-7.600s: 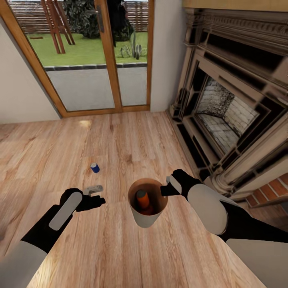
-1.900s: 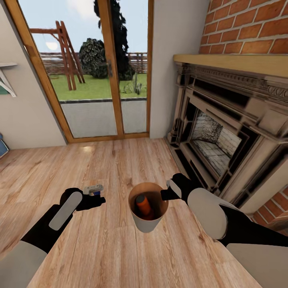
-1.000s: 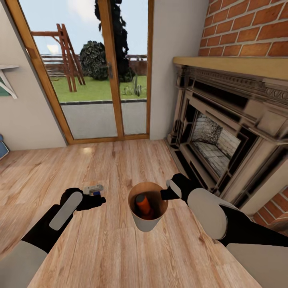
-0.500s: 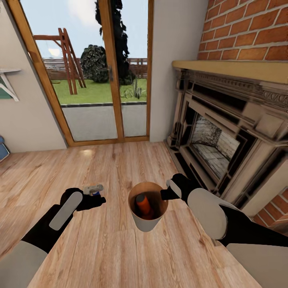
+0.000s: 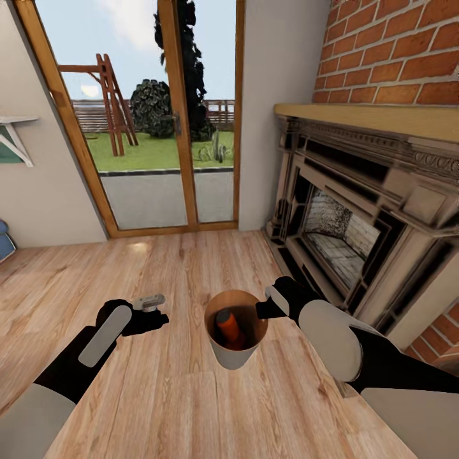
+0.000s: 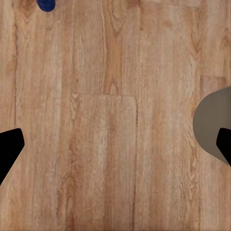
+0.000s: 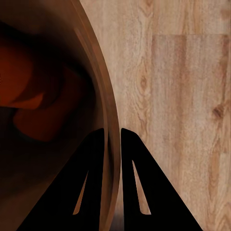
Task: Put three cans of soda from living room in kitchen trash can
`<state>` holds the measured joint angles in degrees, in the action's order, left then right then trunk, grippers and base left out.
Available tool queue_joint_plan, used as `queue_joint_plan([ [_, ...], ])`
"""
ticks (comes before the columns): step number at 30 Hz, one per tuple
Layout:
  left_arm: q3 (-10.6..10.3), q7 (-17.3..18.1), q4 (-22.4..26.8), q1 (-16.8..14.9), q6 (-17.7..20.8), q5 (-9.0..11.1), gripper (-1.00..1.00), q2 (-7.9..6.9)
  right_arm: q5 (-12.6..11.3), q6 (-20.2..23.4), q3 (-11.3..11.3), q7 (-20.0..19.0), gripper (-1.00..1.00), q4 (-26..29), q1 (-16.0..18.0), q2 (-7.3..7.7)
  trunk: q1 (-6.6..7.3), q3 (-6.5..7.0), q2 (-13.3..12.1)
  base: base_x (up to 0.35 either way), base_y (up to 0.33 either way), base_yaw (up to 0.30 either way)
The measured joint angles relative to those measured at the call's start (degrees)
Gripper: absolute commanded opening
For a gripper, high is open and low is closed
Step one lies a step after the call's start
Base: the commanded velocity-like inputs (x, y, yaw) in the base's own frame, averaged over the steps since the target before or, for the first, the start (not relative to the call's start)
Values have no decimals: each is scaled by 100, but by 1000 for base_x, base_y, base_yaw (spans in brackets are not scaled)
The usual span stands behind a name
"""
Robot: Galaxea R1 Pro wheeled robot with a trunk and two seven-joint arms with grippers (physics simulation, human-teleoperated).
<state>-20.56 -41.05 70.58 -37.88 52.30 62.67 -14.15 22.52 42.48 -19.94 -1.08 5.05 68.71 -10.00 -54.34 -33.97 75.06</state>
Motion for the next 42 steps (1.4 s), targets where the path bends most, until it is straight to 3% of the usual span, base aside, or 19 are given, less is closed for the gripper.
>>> queue_joint_plan([
  [27,6,-4,-22,0,0,-10,100,0,8,-146,11,-1,-100,6,-165,0,0,45,0,2,0,0],
  [42,76,7,-116,0,8,31,100,-9,44,-157,58,5,-100,10,-172,0,0,39,0,171,154,18],
])
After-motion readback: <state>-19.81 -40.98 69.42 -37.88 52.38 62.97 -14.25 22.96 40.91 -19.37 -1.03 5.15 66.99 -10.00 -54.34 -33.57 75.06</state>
